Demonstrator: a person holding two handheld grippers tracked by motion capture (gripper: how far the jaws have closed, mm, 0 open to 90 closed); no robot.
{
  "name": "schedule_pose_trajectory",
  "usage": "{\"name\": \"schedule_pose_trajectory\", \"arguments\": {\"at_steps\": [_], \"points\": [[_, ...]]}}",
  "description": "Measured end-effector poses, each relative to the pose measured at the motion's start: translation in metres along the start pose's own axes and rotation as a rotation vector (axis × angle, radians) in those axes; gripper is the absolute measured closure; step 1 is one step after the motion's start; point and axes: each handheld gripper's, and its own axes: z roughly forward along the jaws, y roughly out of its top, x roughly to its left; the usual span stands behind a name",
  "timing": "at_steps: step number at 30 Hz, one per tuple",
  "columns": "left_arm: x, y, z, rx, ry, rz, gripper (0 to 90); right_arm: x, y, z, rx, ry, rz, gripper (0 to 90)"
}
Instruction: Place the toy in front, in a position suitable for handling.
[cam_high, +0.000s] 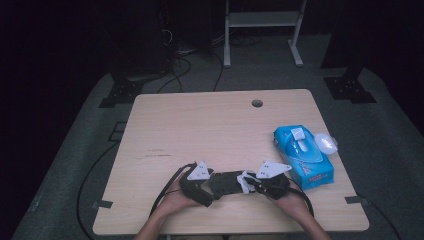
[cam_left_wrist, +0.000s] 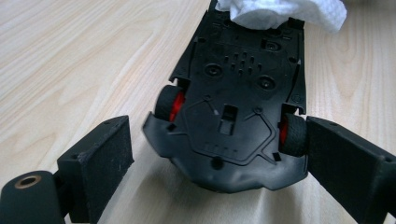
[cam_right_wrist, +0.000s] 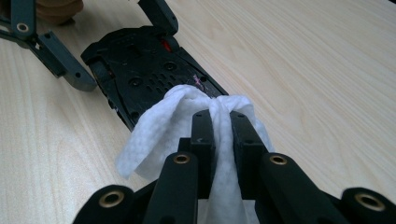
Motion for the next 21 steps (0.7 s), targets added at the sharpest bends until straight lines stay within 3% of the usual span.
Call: {"name": "schedule_pose_trajectory", "arguments": {"at_steps": [6, 13, 17, 19, 21], "points": [[-0.003, 0.003, 0.008, 0.021, 0.01, 0.034, 9.6, -0.001, -0.001, 0.0, -0.002, 0.003, 0.0, 81.1], [-0.001, 0.006, 0.006, 0.048, -0.032, 0.024, 20.2, -0.001, -0.002, 0.001, -0.013, 0.006, 0.012, 81.1], [-0.005, 0.006, 0.008, 0.056, -0.029, 0.04, 22.7, 0.015, 0.006, 0.006, -0.026, 0.063, -0.015, 81.1], [-0.009, 0.007, 0.01, 0.07, -0.023, 0.061, 22.8, 0.03, 0.012, 0.013, -0.02, 0.107, -0.056, 81.1], [-0.011, 0.007, 0.009, 0.073, -0.018, 0.075, 23.0, 0.043, 0.017, 0.018, -0.003, 0.109, -0.119, 81.1]]}}
